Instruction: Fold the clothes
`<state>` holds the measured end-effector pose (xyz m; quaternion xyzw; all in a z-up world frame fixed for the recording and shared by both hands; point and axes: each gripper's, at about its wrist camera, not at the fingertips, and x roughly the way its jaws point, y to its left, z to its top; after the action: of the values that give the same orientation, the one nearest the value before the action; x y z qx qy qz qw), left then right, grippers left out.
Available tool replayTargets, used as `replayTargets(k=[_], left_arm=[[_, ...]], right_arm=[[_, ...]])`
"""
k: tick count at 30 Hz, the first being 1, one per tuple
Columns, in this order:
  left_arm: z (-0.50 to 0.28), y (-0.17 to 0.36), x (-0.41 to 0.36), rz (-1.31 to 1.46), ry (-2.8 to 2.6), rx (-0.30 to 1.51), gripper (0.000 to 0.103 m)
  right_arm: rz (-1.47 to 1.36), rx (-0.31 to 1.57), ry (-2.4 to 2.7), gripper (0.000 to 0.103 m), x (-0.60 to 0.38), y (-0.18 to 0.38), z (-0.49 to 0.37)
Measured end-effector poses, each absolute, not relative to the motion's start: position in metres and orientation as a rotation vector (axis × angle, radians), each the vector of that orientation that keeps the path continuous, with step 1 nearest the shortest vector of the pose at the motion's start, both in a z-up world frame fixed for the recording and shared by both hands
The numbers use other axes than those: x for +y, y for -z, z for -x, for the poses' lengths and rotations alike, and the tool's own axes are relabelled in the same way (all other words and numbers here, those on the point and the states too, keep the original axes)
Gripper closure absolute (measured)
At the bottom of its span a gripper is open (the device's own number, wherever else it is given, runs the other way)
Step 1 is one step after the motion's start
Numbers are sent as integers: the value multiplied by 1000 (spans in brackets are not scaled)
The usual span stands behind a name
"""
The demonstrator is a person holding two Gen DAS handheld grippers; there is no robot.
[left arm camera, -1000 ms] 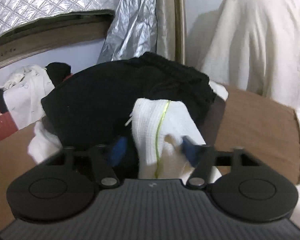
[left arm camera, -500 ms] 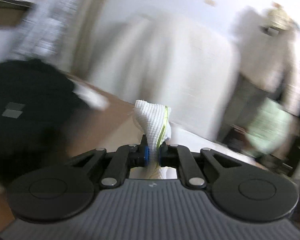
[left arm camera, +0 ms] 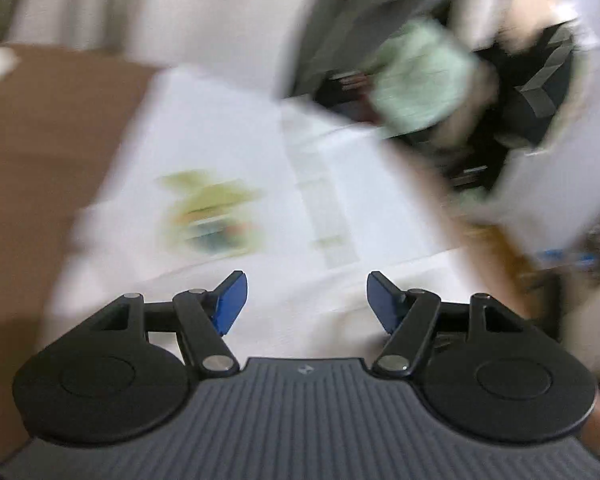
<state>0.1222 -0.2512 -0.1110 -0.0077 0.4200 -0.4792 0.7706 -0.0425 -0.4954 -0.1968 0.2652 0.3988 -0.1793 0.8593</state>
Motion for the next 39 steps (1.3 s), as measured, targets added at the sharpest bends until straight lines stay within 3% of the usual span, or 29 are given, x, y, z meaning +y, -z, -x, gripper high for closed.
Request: replayTargets(k=[4, 8, 22, 23, 25, 26, 31, 36, 39], left_arm=[[-163, 148, -223, -151, 797, 1034, 37], [-194, 188, -204, -44, 687, 1237, 38], [-188, 175, -212, -87, 679, 1125, 37], [-189, 175, -212, -88, 673, 1125, 37], [-193, 175, -208, -86, 633, 1115, 37], [-195, 176, -205, -82, 603, 1104, 37], [-203, 176, -185, -23, 579, 1130, 37], [-199, 179, -198, -40, 633, 1152, 37], [-193, 186, -209, -76, 661, 1177, 37]], right_arm=[[-600, 789, 410, 49, -511, 190, 71], [-696, 679, 396, 49, -522, 188, 92], [-1238, 515, 439, 39, -549, 248, 95], [-1236, 506, 466, 43, -551, 250, 94], [-1198, 477, 502, 68, -551, 247, 93], [-1166, 458, 513, 91, -550, 241, 92], [-704, 398, 558, 94, -528, 171, 91], [-456, 473, 624, 92, -535, 148, 90], [-473, 576, 690, 92, -544, 179, 83]])
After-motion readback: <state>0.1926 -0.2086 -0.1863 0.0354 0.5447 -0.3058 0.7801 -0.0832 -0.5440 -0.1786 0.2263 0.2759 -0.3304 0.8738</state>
